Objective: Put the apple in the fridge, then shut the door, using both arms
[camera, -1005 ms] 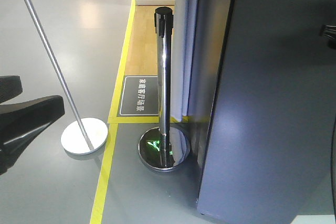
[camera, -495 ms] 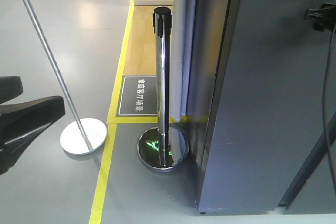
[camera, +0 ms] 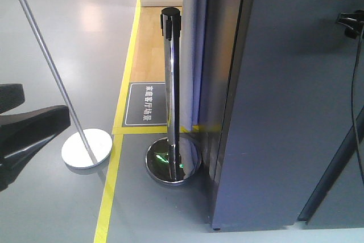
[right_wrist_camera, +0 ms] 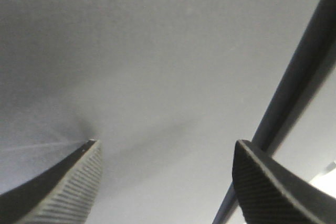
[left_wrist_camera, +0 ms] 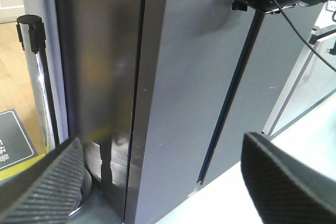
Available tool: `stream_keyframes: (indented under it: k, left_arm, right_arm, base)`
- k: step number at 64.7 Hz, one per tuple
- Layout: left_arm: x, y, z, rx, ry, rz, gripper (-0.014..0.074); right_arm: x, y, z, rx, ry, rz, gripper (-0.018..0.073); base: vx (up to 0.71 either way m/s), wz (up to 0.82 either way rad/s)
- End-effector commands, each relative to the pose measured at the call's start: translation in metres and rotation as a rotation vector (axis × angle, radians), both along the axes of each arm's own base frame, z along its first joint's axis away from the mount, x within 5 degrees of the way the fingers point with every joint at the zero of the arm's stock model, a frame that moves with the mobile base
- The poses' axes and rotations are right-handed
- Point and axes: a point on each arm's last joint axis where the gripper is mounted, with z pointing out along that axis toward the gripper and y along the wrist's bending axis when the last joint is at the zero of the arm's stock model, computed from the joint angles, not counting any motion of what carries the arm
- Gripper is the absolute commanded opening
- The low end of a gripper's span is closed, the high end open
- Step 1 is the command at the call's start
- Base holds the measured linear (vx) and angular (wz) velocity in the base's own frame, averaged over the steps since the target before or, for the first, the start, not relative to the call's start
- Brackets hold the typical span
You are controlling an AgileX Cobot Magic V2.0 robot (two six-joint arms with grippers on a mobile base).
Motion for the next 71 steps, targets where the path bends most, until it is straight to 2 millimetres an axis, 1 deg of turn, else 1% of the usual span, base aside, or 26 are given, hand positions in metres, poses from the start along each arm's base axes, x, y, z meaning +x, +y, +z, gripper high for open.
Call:
stream_keyframes:
  k: [1, 11, 16, 17, 21, 23, 24, 26, 28, 29, 31, 33, 34, 35, 36, 38, 40, 42, 49, 61, 68, 71]
  left_arm:
    - [0.0, 0.0, 0.014, -0.07, -0.059, 0.01, 0.058]
    - [0.0, 0.0, 0.014, -0.07, -0.059, 0.01, 0.058]
    - [0.0, 0.0, 0.014, -0.07, -0.059, 0.01, 0.058]
    - [0.0, 0.0, 0.014, -0.07, -0.059, 0.01, 0.058]
    - [0.0, 0.0, 0.014, -0.071, -0.06, 0.01, 0.058]
    - [0.0, 0.0, 0.014, -0.071, -0.059, 0.01, 0.058]
    - [0.0, 0.0, 0.014, -0.07, -0.058, 0.01, 0.058]
    - [0.0, 0.0, 0.014, -0.07, -0.058, 0.01, 0.058]
    - [0.0, 0.0, 0.014, -0.07, -0.058, 0.01, 0.058]
    - [0.0, 0.0, 0.014, -0.07, -0.058, 0.01, 0.058]
    - [0.0, 0.0, 0.014, -0.07, -0.058, 0.01, 0.058]
    - [0.0, 0.0, 0.014, -0.07, -0.058, 0.01, 0.058]
    - [0.0, 0.0, 0.014, -0.07, -0.058, 0.01, 0.058]
    - [0.0, 0.0, 0.014, -0.07, -0.058, 0.01, 0.058]
    - [0.0, 0.0, 0.014, -0.07, -0.058, 0.01, 0.058]
    - [0.0, 0.0, 0.014, -0.07, -0.058, 0.01, 0.058]
    - [0.0, 0.0, 0.014, -0.07, -0.058, 0.01, 0.058]
    - [0.0, 0.0, 0.014, -0.07, -0.058, 0.01, 0.058]
    - [0.0, 0.0, 0.014, -0.07, -0.058, 0.01, 0.058]
    - [0.0, 0.0, 0.014, -0.07, -0.058, 0.01, 0.058]
    - [0.0, 0.0, 0.014, -0.07, -0.058, 0.01, 0.058]
    - [0.0, 0.0, 0.014, -0.07, -0.058, 0.01, 0.058]
  right_arm:
    - [0.018, 0.019, 0.042, 0.006, -0.343, 0.191, 0.0528]
    - [-0.005, 0.015, 0.069, -0.051, -0.296, 0.136, 0.0526]
    - [-0.019, 0.018, 0.079, -0.086, -0.299, 0.164, 0.0526]
    - [-0.024, 0.019, 0.084, -0.089, -0.31, 0.17, 0.0526]
    - [-0.036, 0.023, 0.087, -0.099, -0.326, 0.204, 0.0526]
    - [-0.045, 0.026, 0.092, -0.098, -0.355, 0.222, 0.0526]
    - [-0.049, 0.028, 0.09, -0.096, -0.354, 0.23, 0.0526]
    - [-0.055, 0.029, 0.094, -0.102, -0.375, 0.243, 0.0526]
    - [-0.064, 0.032, 0.095, -0.105, -0.395, 0.262, 0.0526]
    - [-0.069, 0.034, 0.093, -0.103, -0.394, 0.269, 0.0526]
    - [-0.075, 0.035, 0.094, -0.107, -0.405, 0.278, 0.0526]
    - [-0.086, 0.038, 0.095, -0.109, -0.42, 0.289, 0.0526]
    - [-0.092, 0.039, 0.099, -0.112, -0.435, 0.293, 0.0526]
    - [-0.095, 0.039, 0.097, -0.11, -0.428, 0.294, 0.0526]
    - [-0.101, 0.04, 0.097, -0.11, -0.431, 0.295, 0.0526]
    - [-0.107, 0.041, 0.098, -0.11, -0.434, 0.295, 0.0526]
    - [-0.118, 0.042, 0.102, -0.113, -0.44, 0.291, 0.0526]
    - [-0.125, 0.043, 0.101, -0.112, -0.432, 0.287, 0.0526]
    - [-0.163, 0.045, 0.108, -0.125, -0.415, 0.255, 0.0526]
    - [-0.22, 0.049, 0.113, -0.156, -0.408, 0.229, 0.0526]
    - [-0.25, 0.06, 0.116, -0.167, -0.416, 0.269, 0.0526]
    - [-0.257, 0.067, 0.117, -0.169, -0.424, 0.304, 0.0526]
  base:
    - [0.0, 0.0]
    - [0.0, 0.0]
    - [0.0, 0.0]
    - [0.0, 0.0]
    - [0.0, 0.0]
    - [0.0, 0.0]
    - [0.0, 0.01]
    - [0.0, 0.01]
    - [0.0, 0.01]
    - [0.0, 0.02]
    - [0.0, 0.02]
    - [0.0, 0.02]
    - [0.0, 0.01]
    - [0.0, 0.01]
    - [0.0, 0.01]
    - [0.0, 0.01]
    - [0.0, 0.0]
    - [0.0, 0.0]
    - [0.0, 0.0]
    - [0.0, 0.0]
    - [0.0, 0.0]
    - [0.0, 0.0]
